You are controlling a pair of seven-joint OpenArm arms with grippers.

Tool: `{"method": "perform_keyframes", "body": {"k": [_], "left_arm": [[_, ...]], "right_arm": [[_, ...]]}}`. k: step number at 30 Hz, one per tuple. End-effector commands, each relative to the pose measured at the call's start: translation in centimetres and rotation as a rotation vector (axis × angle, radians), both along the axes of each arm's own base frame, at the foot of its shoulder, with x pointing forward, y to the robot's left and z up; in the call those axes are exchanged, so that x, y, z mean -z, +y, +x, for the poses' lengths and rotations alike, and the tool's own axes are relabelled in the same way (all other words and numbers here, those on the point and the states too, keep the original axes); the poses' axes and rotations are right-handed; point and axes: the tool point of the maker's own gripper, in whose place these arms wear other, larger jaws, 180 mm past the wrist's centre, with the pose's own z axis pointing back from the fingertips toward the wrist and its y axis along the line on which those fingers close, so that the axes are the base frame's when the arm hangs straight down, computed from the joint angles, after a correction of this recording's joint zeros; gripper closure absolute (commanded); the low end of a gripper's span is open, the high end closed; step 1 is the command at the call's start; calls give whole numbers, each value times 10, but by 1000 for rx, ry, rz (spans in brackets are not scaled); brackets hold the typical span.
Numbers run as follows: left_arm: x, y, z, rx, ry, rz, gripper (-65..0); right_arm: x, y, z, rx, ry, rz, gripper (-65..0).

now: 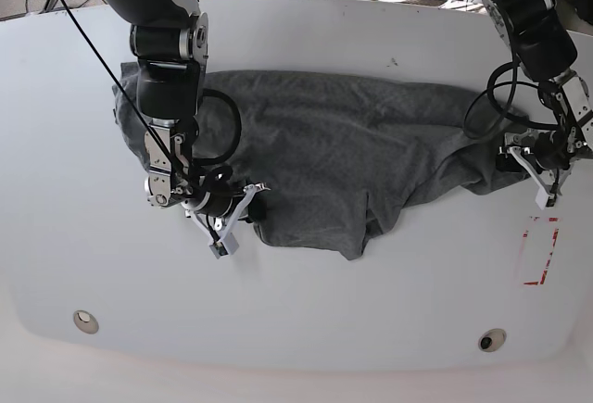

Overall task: Fold the T-shirt properly
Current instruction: 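Grasp the shirt corner with the left gripper beside the red marking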

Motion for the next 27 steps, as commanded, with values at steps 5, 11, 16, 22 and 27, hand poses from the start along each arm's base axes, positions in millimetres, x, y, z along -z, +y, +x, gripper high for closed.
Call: {"method": "perform_keyframes", "body": {"k": [5,11,16,22,27], "left_arm": [[4,0,-5,9,41,12,-258],[4,-1,-5,13,42,14,0],[5,-4,-5,25,46,17,0],[4,-4,-4,25,45,16,0],[-10,2,2,25,7,45,0]], "right_arm": [[-25,0,19,0,-73,17,0],[-25,0,19,0,-73,17,0],[-25,0,19,0,-73,17,0],[-33,-2,20,1,-102,9,0],[-44,-7,14,-16,-122,-44,0]]}}
